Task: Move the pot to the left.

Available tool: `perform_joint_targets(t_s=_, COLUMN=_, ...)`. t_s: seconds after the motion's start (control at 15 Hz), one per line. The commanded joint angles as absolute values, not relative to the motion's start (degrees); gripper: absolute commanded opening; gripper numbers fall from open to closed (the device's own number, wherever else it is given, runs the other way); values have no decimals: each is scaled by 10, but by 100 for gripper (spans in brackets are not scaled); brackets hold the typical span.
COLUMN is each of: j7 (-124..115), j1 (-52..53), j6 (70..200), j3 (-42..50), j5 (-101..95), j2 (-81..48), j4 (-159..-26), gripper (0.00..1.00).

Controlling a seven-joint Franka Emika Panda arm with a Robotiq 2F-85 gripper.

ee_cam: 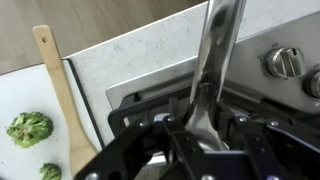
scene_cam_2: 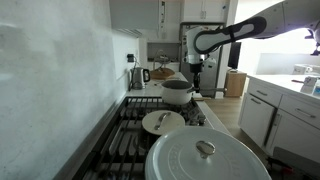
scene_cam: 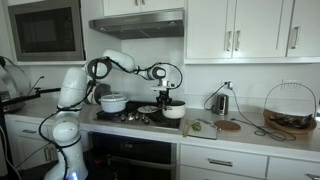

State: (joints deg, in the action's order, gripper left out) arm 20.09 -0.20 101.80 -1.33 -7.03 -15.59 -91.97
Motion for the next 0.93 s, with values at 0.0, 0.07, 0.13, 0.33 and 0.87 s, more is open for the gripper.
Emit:
perform_joint_targets(t_s=0.0, j7=229, j1=-1, j6=1005, j3=-24, j5=-60, j2=-154, j4=-916, gripper=13)
perform_joint_targets(t_s=0.07, j7=236, j1=-1, j6=1005, j3=-25, j5=-60, j2=-153, j4=-917, gripper=13)
perform_joint_targets(t_s=0.13, j7=240, j1=-1, j6=1003, j3=-27, j5=-59, j2=-152, j4=-919, gripper=13)
perform_joint_targets(t_s=0.33, j7=250, j1=1, j6=1001, j3=-30, j5=-58, j2=-151, j4=-922, gripper=13)
perform_joint_targets(t_s=0.87, j7=280, j1=1, j6=987, j3=-39, j5=-52, j2=-147, j4=-927, gripper=13)
